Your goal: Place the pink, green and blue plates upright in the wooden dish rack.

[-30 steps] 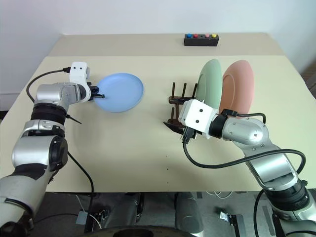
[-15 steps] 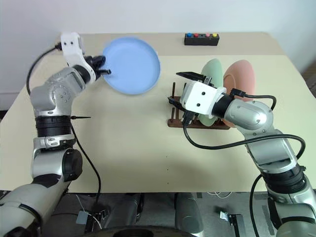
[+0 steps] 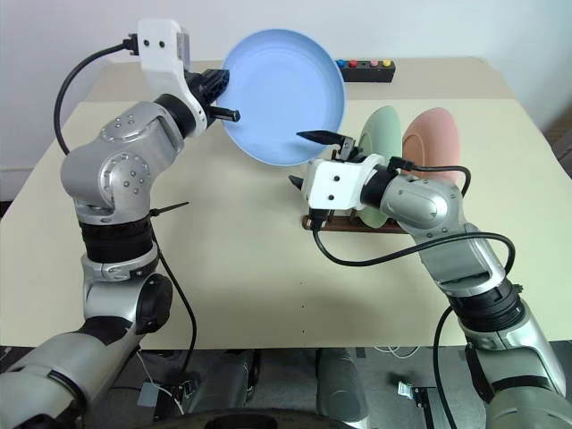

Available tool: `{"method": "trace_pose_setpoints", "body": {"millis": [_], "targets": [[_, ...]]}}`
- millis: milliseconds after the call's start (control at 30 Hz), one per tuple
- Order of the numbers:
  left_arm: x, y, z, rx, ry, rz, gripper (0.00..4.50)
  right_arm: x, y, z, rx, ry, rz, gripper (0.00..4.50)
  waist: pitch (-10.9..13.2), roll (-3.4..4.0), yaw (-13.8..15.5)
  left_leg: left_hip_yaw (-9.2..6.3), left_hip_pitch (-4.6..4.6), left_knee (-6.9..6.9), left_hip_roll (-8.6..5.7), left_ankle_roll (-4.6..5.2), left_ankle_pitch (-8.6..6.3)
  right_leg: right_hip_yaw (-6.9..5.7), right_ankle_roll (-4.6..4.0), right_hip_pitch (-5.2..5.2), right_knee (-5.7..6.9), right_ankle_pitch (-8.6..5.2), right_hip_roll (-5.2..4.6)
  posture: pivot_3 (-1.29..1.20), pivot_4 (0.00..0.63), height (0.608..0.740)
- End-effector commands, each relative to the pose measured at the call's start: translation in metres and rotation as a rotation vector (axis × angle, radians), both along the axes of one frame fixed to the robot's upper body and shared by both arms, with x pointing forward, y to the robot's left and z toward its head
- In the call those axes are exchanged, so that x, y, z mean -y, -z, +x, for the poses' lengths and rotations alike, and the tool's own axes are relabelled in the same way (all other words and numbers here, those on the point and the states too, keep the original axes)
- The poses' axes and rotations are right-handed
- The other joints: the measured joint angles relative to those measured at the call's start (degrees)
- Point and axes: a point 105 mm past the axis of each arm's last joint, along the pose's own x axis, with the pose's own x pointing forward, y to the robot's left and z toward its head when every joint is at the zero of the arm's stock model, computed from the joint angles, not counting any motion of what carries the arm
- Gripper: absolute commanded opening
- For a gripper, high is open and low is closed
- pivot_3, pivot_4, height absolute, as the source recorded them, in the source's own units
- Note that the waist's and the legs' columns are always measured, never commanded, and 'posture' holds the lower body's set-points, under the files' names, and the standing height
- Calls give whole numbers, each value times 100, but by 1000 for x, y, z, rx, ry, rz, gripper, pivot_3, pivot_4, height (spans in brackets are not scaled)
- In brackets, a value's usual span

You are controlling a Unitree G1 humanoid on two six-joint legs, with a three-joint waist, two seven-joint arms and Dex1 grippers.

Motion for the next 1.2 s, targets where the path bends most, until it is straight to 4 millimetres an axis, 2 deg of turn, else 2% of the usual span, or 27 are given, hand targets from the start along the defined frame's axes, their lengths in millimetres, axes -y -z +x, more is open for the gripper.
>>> {"method": "trace_pose_setpoints", "body": {"millis": [33,167,200,267,333,433,467,733,833,900,1067,1133,1200], "targets": [[14,-26,-17,91,66,-12,92,-2,-4,0,39,-11,-13,3468,0,0,3,0,0,1,0,0,0,0,0,0,0,0,0,0,150,740],[21,-29,-23,96,98,-10,92,-1,1,5,41,12,-37,3468,0,0,3,0,0,2,0,0,0,0,0,2,0,0,0,0,150,740],[23,-29,-24,93,106,-11,34,0,2,6,39,15,-39,3208,0,0,2,0,0,2,0,0,0,0,0,2,0,0,0,0,150,740],[24,-29,-25,90,118,-15,0,0,3,7,38,23,-39,2648,0,0,-4,0,1,1,0,0,0,0,0,1,0,0,0,0,150,740],[25,-30,-26,91,123,-15,0,1,3,8,41,29,-40,1789,0,0,-4,0,1,1,0,0,0,0,0,1,0,0,0,0,150,740],[25,-28,-26,85,122,-13,0,2,2,8,45,31,-36,253,0,0,0,0,1,1,0,-1,0,0,0,1,0,0,0,0,150,740],[25,-28,-26,84,122,-13,0,2,2,8,49,32,-38,20,0,0,-2,0,1,1,0,-1,0,0,0,1,0,0,0,0,150,740],[21,-26,-21,58,126,-78,0,2,1,8,63,32,-43,20,0,0,4,0,1,2,-1,-1,1,0,0,2,1,0,0,0,150,740],[14,-40,-26,116,169,-188,949,3,0,8,73,37,-45,0,0,0,2,0,1,1,0,-1,1,0,0,2,1,0,0,0,150,740],[7,-52,-30,175,178,-253,1934,4,0,9,81,41,-46,0,0,0,-3,0,1,1,0,-2,1,0,0,1,1,0,0,0,150,740],[-43,-78,-30,307,50,-419,4350,2,-12,8,158,31,-44,0,0,0,-1,0,2,1,0,-4,2,0,-1,1,0,0,0,0,150,740],[-60,-83,-32,353,17,-435,4350,1,-19,8,199,26,-39,0,0,0,-16,1,2,1,0,-5,3,1,-1,1,0,0,0,0,150,740],[-79,-79,-28,362,-48,-408,4350,2,-27,9,241,31,-21,0,0,0,-7,2,4,0,0,-9,5,1,-1,1,1,0,1,0,150,740]]}}
